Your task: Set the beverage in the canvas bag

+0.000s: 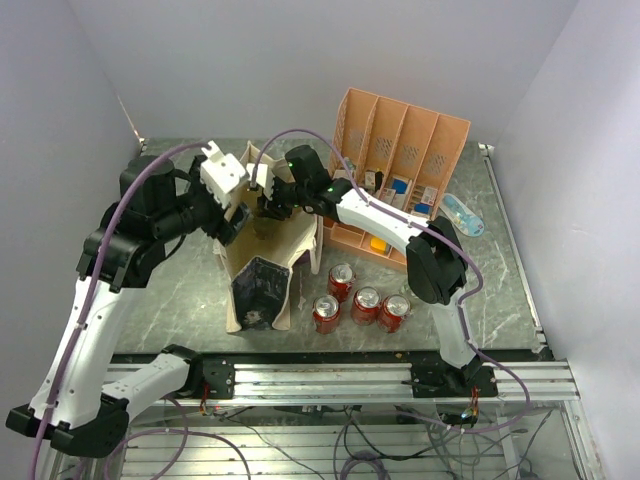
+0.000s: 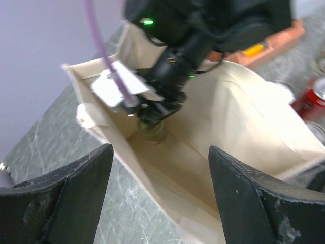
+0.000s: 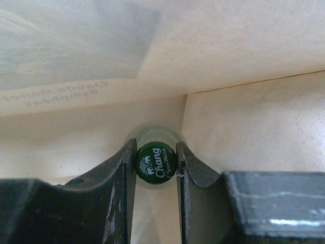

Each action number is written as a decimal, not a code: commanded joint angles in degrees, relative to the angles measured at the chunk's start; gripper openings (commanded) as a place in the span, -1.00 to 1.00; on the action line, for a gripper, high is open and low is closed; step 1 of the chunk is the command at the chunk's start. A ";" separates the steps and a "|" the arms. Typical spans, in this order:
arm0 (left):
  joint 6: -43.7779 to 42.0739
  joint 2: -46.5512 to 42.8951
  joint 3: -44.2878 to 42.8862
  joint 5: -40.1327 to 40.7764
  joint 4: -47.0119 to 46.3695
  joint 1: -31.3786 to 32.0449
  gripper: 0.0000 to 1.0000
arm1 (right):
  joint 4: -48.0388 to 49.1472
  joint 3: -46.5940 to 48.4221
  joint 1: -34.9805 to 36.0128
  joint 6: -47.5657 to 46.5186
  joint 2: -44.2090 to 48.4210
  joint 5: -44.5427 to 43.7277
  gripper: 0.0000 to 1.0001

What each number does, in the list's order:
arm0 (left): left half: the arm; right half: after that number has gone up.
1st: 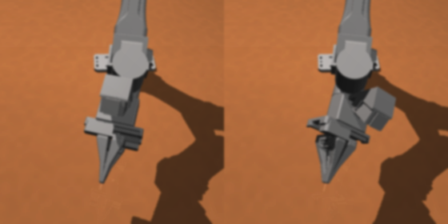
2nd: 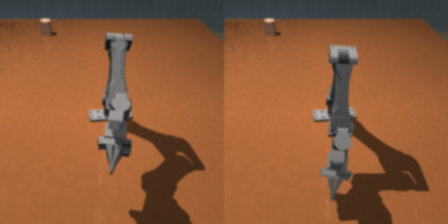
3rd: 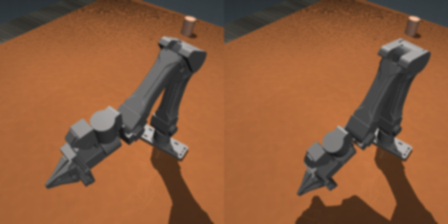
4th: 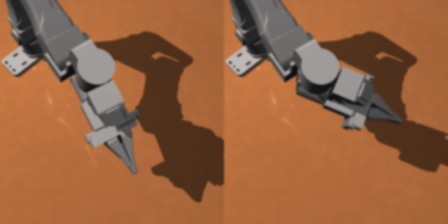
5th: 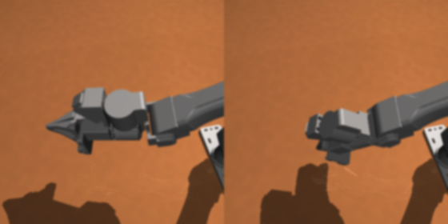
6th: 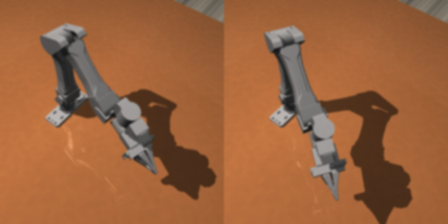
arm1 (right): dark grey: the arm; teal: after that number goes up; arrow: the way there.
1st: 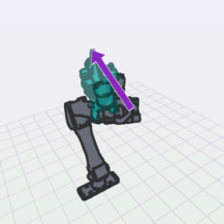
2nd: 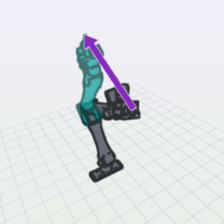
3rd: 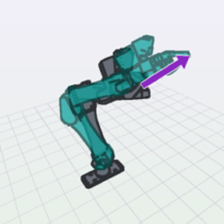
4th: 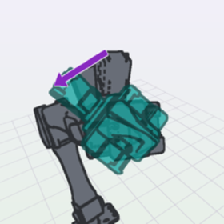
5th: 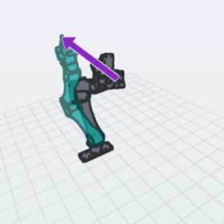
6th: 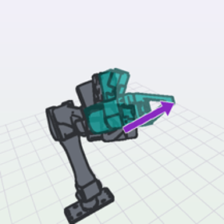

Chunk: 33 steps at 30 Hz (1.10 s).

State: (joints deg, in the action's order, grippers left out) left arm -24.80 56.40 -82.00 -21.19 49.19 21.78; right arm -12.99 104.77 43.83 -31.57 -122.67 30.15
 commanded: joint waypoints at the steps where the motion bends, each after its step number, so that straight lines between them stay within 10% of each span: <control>1: 9.54 1.31 -0.36 9.93 -8.24 -3.52 0.73 | 5.79 -0.58 -0.33 -0.36 2.70 0.72 -0.80; 33: 18.10 8.76 7.09 8.22 -15.37 -9.56 0.55 | 7.34 -0.50 -1.34 1.95 2.74 -0.48 -0.12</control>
State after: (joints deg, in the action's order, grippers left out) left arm -7.84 64.58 -75.24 -10.74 36.36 12.86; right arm -7.60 102.04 43.35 -30.04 -120.84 30.20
